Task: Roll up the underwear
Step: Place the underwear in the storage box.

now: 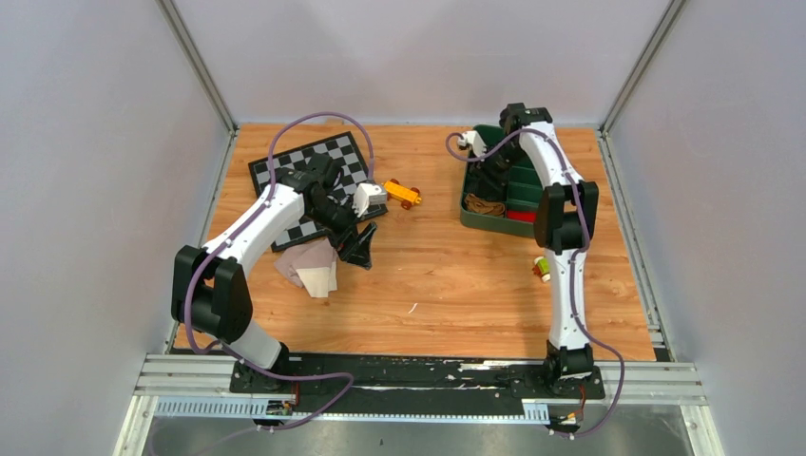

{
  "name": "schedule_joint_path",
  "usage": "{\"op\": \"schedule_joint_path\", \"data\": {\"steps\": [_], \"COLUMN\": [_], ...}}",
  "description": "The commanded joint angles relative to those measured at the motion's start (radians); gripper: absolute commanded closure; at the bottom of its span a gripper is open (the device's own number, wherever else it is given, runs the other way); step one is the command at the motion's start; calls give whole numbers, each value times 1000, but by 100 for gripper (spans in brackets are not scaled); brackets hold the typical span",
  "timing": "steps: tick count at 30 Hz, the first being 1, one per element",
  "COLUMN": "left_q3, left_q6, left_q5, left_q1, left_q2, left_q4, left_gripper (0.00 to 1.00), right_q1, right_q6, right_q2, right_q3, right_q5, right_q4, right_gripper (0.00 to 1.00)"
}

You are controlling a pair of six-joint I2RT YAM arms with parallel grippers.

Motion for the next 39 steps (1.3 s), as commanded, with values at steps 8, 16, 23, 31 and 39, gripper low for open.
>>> {"op": "schedule_joint_path", "data": {"steps": [8, 16, 23, 31, 39], "left_q3": [15, 36, 65, 88, 78], "left_q6": [-11, -16, -110, -111, -110], "left_q5": [72, 79, 13, 44, 44], "left_q1": [-1, -1, -1, -1, -1], "left_q2": [-29, -30, -30, -28, -19], "left_q4": [41, 28, 61, 40, 37], "left_gripper": [0, 0, 0, 0, 0], "right_q1": [-18, -21, -42, -80, -81], "right_q6": [79, 117, 166, 201, 133], "right_q2": [-86, -168, -197, -180, -185], "right_q3": [-10, 16, -17, -30, -66], "right_q5": [37, -15, -16, 5, 5], "right_q4": [31, 2, -1, 26, -32], "right_gripper": [45, 41, 38, 55, 89]}}
